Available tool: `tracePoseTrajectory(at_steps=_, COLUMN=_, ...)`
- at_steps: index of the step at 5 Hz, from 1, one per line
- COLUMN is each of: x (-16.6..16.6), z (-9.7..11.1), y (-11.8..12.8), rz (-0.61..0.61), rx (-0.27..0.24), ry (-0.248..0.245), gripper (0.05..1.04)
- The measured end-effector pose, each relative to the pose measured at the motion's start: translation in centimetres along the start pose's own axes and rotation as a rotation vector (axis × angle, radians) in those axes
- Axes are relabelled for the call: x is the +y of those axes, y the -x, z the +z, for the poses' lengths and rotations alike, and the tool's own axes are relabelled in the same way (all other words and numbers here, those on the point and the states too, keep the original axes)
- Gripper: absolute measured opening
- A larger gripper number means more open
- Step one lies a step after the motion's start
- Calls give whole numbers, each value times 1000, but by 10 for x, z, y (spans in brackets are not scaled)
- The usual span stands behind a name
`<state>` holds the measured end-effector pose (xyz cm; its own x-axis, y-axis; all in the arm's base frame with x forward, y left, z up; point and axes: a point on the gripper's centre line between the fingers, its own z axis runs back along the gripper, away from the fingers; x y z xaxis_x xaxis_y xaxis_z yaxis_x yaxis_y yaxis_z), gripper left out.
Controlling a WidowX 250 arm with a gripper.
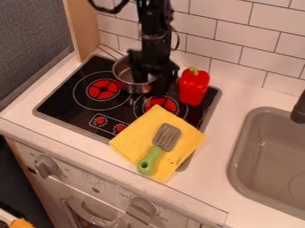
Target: Move the silver pot to the bottom left of the table
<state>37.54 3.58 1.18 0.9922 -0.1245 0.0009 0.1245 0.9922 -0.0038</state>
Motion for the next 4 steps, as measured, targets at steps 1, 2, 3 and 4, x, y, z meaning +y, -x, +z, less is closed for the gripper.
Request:
tracePoseTrajectory(at_steps=1, x=0, z=-4, y=5, rz=12, rx=12, ry=1, gripper=388)
tracePoseTrajectory(at_steps=2, x=-2, z=-6, y=13, rz=3, rx=34, ry=2, gripper=203)
tracePoseTrajectory(at_steps=3, x=-3, z=-1, y=16, rz=-13, rx=36, ry=2, gripper=102)
tracePoseTrajectory(at_steps=4, x=0, z=21, y=20, rz=-36, rx=10, ry=10, gripper=82)
